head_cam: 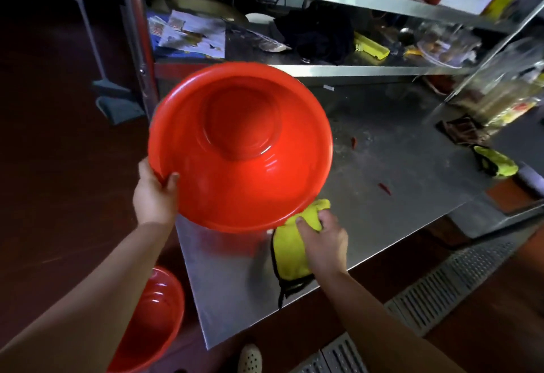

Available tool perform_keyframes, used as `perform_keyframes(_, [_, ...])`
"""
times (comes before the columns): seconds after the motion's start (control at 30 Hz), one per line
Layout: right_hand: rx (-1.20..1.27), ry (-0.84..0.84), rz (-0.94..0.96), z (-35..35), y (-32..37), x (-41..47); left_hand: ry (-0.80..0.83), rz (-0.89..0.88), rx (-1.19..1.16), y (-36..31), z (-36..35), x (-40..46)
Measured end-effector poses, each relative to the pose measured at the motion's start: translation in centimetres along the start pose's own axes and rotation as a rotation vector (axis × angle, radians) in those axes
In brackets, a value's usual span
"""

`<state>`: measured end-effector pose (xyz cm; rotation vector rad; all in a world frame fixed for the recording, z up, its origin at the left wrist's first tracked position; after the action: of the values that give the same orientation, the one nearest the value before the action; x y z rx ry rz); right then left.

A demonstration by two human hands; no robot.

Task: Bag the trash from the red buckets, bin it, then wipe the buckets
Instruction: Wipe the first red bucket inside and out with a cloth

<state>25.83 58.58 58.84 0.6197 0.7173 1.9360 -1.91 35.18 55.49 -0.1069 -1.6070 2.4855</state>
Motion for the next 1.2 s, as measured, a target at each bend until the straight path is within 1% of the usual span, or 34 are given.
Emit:
perform_keyframes(0.07, [0.089, -0.101, 0.039, 0.3, 3.5, -0.7, 0.01, -0.009, -0.023, 0.2, 0.3, 0.1])
perform_keyframes(0.13, [0.018, -0.127, 0.183, -0.9, 7.4, -1.2, 0.023, -0.008, -0.054, 0.6, 0.5, 0.1])
perform_keyframes(0.17, [-0.073, -0.088, 0.262, -2.2, 9.1, -1.3, 0.036, -0.008, -0.063, 0.7, 0.3, 0.0])
perform_keyframes(0.2, [-0.17, 0.005, 0.326, -4.8, 10.6, -1.5, 0.046, -0.007, -0.065, 1.0, 0.5, 0.0])
perform_keyframes(0.23, [-0.247, 0.139, 0.359, -7.8, 11.4, -1.8, 0.053, -0.012, -0.059, 1.4, 0.6, 0.0])
perform_keyframes(0.3, [-0.375, 0.449, 0.371, -14.3, 11.7, -3.3, 0.052, -0.041, -0.023, 1.8, 0.9, -0.3])
perform_keyframes(0.33, [-0.437, 0.571, 0.396, -17.2, 11.6, -4.5, 0.047, -0.059, -0.002, 2.0, 1.1, -0.4])
perform_keyframes(0.37, [-0.471, 0.663, 0.412, -19.5, 11.4, -5.7, 0.041, -0.073, 0.016, 2.3, 1.3, -0.6])
perform_keyframes(0.4, [-0.446, 0.722, 0.392, -21.1, 10.9, -6.7, 0.035, -0.083, 0.027, 2.5, 1.6, -0.7])
perform_keyframes(0.47, [-0.318, 0.795, 0.277, -23.0, 9.5, -8.3, 0.023, -0.089, 0.04, 3.3, 2.2, -0.5])
perform_keyframes(0.5, [-0.294, 0.803, 0.266, -23.6, 8.8, -8.8, 0.017, -0.086, 0.044, 3.7, 2.5, -0.3])
perform_keyframes(0.53, [-0.331, 0.793, 0.306, -24.1, 8.4, -9.2, 0.016, -0.081, 0.041, 4.1, 2.8, 0.0])
perform_keyframes(0.6, [-0.458, 0.762, 0.424, -25.1, 7.9, -9.0, 0.032, -0.07, 0.011, 5.0, 3.1, 0.4])
perform_keyframes(0.67, [-0.552, 0.802, 0.47, -26.5, 7.2, -8.0, 0.049, -0.053, -0.023, 5.9, 3.4, 0.7])
perform_keyframes(0.77, [-0.679, 0.885, 0.433, -27.9, 5.8, -5.3, 0.084, -0.067, -0.048, 6.9, 3.6, 1.3])
perform_keyframes(0.87, [-0.806, 0.875, 0.382, -28.1, 4.5, -2.1, 0.147, -0.107, -0.072, 7.2, 3.4, 1.7])
perform_keyframes(0.93, [-0.833, 0.875, 0.352, -28.4, 4.1, -1.0, 0.161, -0.095, -0.096, 7.8, 3.2, 1.8])
perform_keyframes(1.0, [-0.853, 0.865, 0.336, -28.8, 4.3, -1.0, 0.182, 0.009, -0.106, 10.0, 2.9, 1.3])
perform_keyframes(1.1, [-0.847, 0.822, 0.362, -28.9, 5.0, -3.1, 0.304, 0.232, -0.105, 14.4, 1.0, -1.4])
perform_keyframes(1.13, [-0.819, 0.815, 0.389, -29.0, 5.3, -4.6, 0.33, 0.265, -0.132, 15.1, 0.4, -2.4])
perform_keyframes(1.2, [-0.748, 0.807, 0.472, -29.0, 5.8, -8.2, 0.299, 0.267, -0.153, 15.5, 0.2, -3.4])
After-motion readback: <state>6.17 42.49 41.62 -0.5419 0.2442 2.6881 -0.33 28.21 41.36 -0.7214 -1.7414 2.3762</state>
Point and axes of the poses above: each hand's wrist, its own x-axis towards the middle knuckle, its own z-axis out of the back of the hand, y = z × x, the point moved 9 cm from there along x, towards the middle knuckle, and after that the axes turned 2 degrees about y, right-handed, at the moved point
